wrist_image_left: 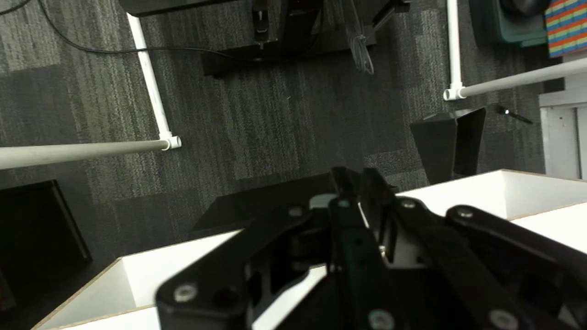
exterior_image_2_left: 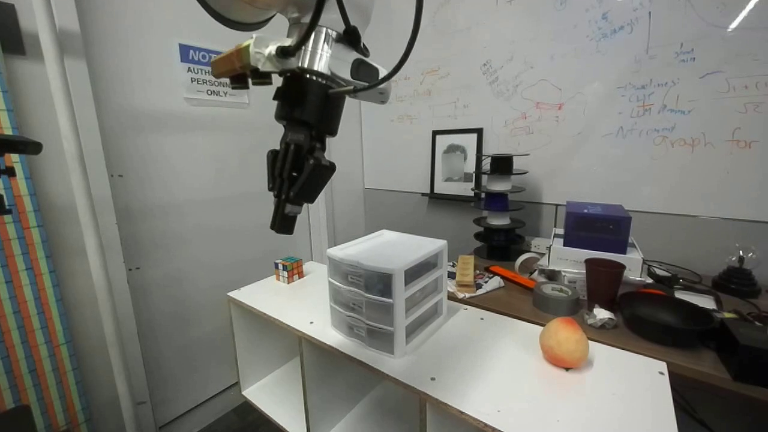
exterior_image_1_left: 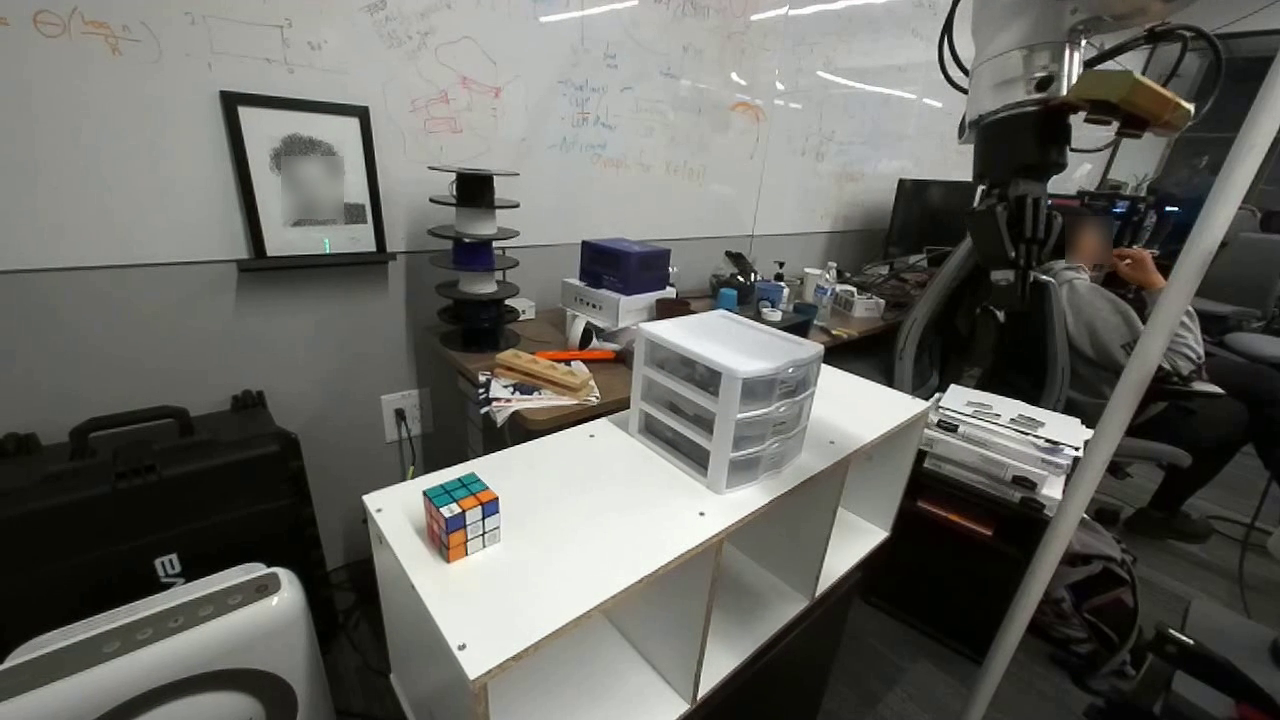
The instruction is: Put the two white objects into the drawer then close the drawer.
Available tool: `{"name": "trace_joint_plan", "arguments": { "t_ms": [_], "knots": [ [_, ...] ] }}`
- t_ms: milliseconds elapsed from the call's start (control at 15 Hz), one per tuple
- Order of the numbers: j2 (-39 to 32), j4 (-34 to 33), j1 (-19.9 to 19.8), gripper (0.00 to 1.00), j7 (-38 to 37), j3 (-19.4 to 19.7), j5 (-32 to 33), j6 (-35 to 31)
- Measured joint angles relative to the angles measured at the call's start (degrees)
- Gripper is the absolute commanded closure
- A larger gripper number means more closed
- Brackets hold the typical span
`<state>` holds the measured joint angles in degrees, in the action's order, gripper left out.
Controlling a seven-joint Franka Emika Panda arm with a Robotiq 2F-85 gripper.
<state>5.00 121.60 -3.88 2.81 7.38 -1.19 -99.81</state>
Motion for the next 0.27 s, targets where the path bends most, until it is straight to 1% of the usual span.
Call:
{"name": "trace_joint_plan", "arguments": {
  "t_ms": [67, 200, 267],
  "knots": [
    [0.05, -0.60, -0.49, 0.71, 0.32, 0.22, -1.17, 0.68],
    [-0.03, -0.63, -0.94, 0.57, 0.41, 0.25, -1.38, 0.80],
    [-0.21, -0.55, -0.94, 0.54, 0.41, 0.22, -1.38, 0.80]
  ]
}}
